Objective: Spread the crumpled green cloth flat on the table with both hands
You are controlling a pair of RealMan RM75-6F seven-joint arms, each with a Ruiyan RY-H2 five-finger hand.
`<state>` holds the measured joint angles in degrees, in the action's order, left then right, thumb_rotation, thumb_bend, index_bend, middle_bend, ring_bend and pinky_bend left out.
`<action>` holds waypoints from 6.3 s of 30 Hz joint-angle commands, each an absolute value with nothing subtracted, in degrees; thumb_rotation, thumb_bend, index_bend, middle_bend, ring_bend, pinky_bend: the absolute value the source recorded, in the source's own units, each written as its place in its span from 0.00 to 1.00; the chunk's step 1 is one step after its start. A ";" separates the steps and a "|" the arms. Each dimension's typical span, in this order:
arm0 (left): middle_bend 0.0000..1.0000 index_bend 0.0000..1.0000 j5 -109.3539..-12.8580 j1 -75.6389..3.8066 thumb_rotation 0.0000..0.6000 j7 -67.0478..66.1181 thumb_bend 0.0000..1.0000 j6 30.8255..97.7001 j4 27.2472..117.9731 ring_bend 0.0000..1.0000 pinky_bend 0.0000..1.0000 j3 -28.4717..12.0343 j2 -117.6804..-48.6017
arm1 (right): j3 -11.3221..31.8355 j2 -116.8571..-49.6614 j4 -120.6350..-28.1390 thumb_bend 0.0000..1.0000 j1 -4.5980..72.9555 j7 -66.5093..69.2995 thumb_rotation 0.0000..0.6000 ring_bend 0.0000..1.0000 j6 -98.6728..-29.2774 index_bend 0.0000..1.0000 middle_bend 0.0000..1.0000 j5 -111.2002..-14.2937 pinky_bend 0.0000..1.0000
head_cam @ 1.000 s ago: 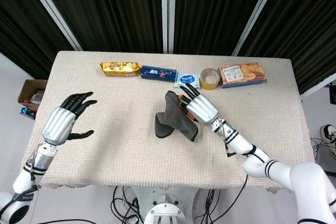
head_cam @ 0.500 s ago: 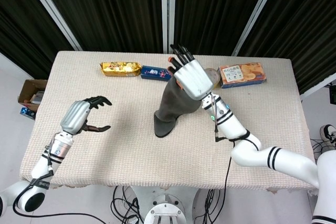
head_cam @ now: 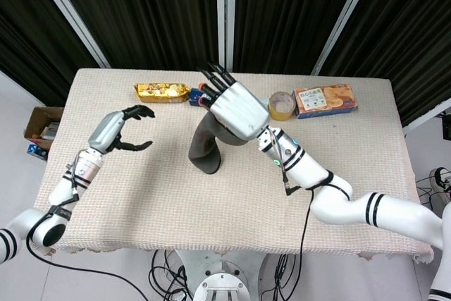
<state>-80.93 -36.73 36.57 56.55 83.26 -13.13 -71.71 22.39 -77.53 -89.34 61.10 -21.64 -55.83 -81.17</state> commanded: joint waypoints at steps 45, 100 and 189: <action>0.19 0.47 -93.89 -68.59 1.00 64.95 0.86 39.69 50.65 0.18 0.21 -3.51 -92.75 | 12.37 -77.68 -79.96 0.53 62.65 1.53 1.00 0.00 -64.13 0.75 0.29 -99.05 0.00; 0.29 0.74 -67.92 -51.95 1.00 29.42 0.64 56.02 69.51 0.19 0.20 -14.61 -81.03 | 12.97 -74.35 -70.08 0.53 60.05 4.59 1.00 0.00 -70.85 0.76 0.31 -99.01 0.00; 0.09 0.16 -73.13 -23.92 1.00 -18.87 0.25 75.92 93.12 0.14 0.18 -6.43 -77.49 | -1.93 -86.42 -61.11 0.09 57.24 0.28 1.00 0.00 -62.17 0.33 0.17 -99.00 0.00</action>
<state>-73.20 -24.36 -19.49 75.46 92.78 -6.08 -77.85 -2.43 -85.32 -63.59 57.43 -1.79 -64.64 -101.10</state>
